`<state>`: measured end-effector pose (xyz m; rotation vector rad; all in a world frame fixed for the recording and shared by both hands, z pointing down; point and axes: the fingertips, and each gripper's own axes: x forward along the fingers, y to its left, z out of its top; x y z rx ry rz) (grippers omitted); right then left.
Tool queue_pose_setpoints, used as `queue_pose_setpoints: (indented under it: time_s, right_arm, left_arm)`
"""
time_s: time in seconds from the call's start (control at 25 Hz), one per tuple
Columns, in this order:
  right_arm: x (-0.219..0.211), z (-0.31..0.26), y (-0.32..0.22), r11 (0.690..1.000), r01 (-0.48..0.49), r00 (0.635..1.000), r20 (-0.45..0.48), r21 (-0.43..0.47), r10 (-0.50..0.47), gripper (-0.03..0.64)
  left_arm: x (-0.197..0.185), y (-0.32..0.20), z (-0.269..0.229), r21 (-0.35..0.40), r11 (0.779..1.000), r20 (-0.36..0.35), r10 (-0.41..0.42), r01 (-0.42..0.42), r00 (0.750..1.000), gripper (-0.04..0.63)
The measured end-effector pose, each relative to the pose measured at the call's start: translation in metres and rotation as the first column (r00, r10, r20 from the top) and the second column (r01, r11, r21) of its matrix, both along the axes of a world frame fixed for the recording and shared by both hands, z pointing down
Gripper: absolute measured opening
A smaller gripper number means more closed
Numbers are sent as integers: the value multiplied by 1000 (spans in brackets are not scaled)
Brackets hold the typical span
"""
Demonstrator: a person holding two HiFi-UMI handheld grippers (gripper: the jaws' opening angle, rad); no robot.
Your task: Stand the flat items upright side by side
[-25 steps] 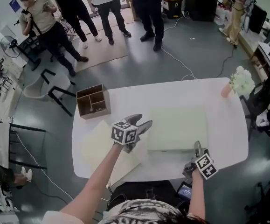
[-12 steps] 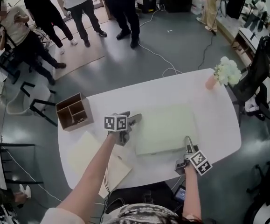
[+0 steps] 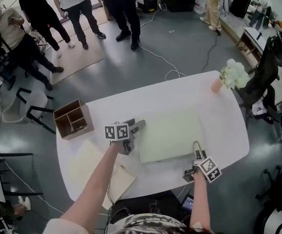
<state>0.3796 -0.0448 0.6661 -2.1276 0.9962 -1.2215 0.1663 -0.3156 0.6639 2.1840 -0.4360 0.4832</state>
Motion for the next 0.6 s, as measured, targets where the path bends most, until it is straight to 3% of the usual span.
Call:
queue_pose_setpoints:
  time_s: [0.36,0.6]
  right_arm:
    - [11,-51,-17,993,112,976,-189,34,-104,374]
    - [13,-78,-24,984,154,956,-267,85,-126,351]
  left_arm:
    - [-3,-1,-2,-29,999,-75,-41,39,996,281]
    - [-4,-4,-4,-57,997,-108,-55,49,993,279]
